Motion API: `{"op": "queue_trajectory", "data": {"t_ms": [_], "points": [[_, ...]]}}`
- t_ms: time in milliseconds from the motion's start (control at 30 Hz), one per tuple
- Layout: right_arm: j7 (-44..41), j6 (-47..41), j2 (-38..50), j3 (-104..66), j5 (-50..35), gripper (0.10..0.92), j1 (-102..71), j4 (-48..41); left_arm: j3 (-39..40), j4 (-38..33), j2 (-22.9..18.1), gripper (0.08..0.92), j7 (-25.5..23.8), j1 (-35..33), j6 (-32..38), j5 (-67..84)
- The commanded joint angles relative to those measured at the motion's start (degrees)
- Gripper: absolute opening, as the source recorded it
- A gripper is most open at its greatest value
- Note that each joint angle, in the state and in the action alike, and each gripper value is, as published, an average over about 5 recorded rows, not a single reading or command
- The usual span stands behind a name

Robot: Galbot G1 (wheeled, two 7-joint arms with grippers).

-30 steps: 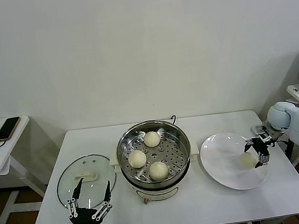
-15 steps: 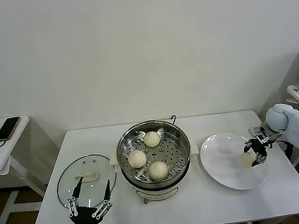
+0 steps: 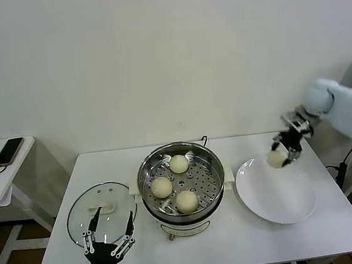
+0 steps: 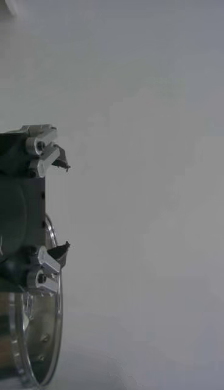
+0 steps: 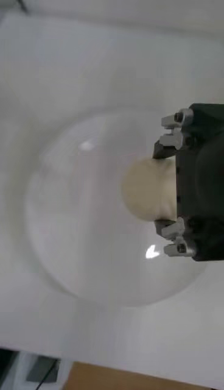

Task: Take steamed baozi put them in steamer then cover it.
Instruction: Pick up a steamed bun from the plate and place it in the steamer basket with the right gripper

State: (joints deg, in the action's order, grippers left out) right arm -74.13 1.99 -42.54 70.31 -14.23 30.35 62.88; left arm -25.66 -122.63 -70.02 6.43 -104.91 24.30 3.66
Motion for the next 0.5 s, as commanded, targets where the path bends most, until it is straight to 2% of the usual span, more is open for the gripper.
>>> {"op": "queue_trajectory", "data": {"t_ms": [33,233,500], "points": [[1.69,-9.75,-9.19,16.74,-24.13,0.67,22.52,17.05,0.76,0.38,0.24,0.823,0.09,0.5,0.1,-0.78],[6.86,-14.1,-13.11,18.18,-25.35,0.67,20.19,21.92,1.35,-0.01,0.07,0.823,0.19,0.78,-0.09,-1.24],[11.39,-15.59,-16.44,19.08,-22.68,0.67,16.22,20.87,1.13,-0.13,-0.17,0.823,0.3,0.82,-0.06,-1.26]]}}
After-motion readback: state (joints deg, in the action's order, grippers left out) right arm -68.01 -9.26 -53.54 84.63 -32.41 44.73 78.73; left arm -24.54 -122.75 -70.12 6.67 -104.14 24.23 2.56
